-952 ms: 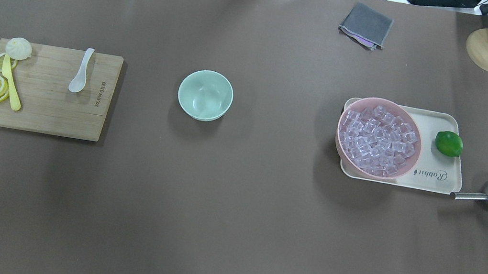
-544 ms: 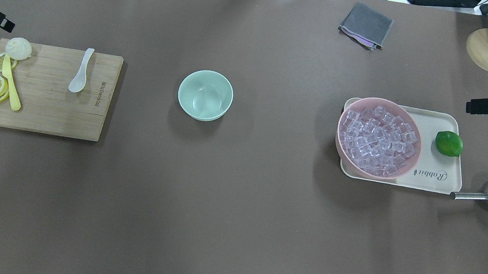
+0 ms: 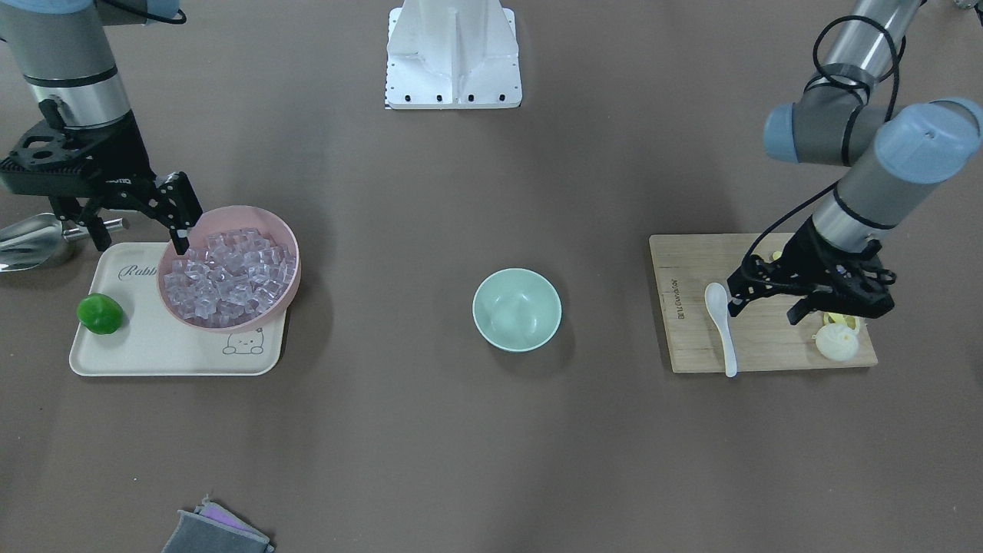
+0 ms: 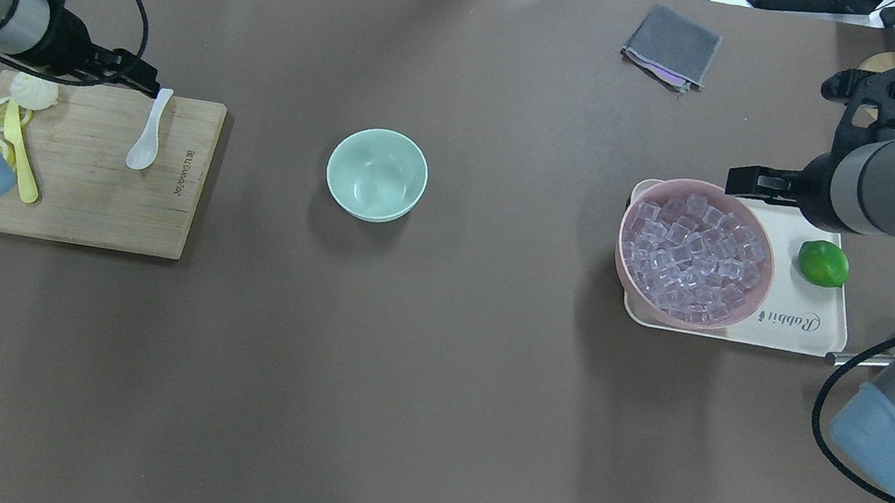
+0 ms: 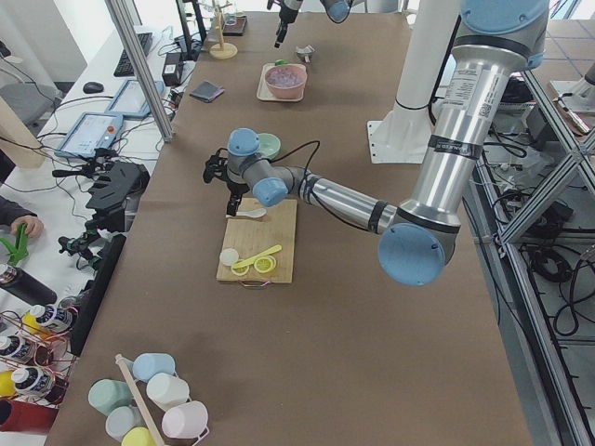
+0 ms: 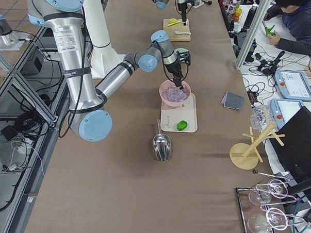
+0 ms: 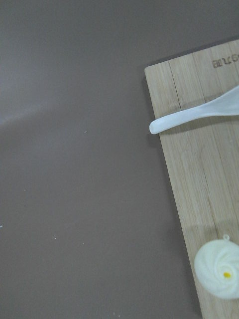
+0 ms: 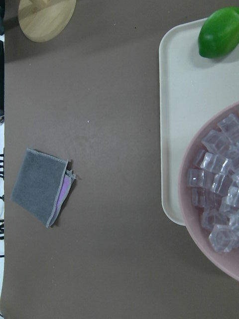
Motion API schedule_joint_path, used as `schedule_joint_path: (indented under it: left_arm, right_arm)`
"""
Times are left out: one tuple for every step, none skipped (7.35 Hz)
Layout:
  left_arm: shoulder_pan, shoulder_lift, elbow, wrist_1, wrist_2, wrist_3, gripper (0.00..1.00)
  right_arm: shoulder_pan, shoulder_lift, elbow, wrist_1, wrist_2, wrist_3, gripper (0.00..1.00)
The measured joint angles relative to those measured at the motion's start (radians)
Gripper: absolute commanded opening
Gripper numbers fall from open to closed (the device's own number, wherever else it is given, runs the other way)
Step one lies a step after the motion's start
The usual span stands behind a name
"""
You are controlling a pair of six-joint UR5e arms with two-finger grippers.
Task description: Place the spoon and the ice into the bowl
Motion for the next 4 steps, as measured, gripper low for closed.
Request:
schedule_joint_path:
  left_arm:
    - [0.043, -0.017, 0.05, -0.053, 0.042, -0.03, 0.88]
    - [0.074, -0.027, 0.081, -0.084, 0.074, -0.043, 0.75]
    - [0.088, -0.027, 0.093, -0.107, 0.091, -0.048, 0.58]
    - [0.092, -0.022, 0.097, -0.126, 0.097, -0.048, 0.49]
  right_arm:
    - [-0.017, 0.006, 0.0, -0.003, -0.016, 0.02, 1.0]
    - [-0.026, 0.007, -0.001, -0.004, -0.027, 0.028, 1.0]
    - [-0.032, 0.007, -0.001, -0.005, -0.034, 0.03, 1.0]
    - [-0.034, 0.008, -0.001, -0.005, -0.037, 0.031, 1.0]
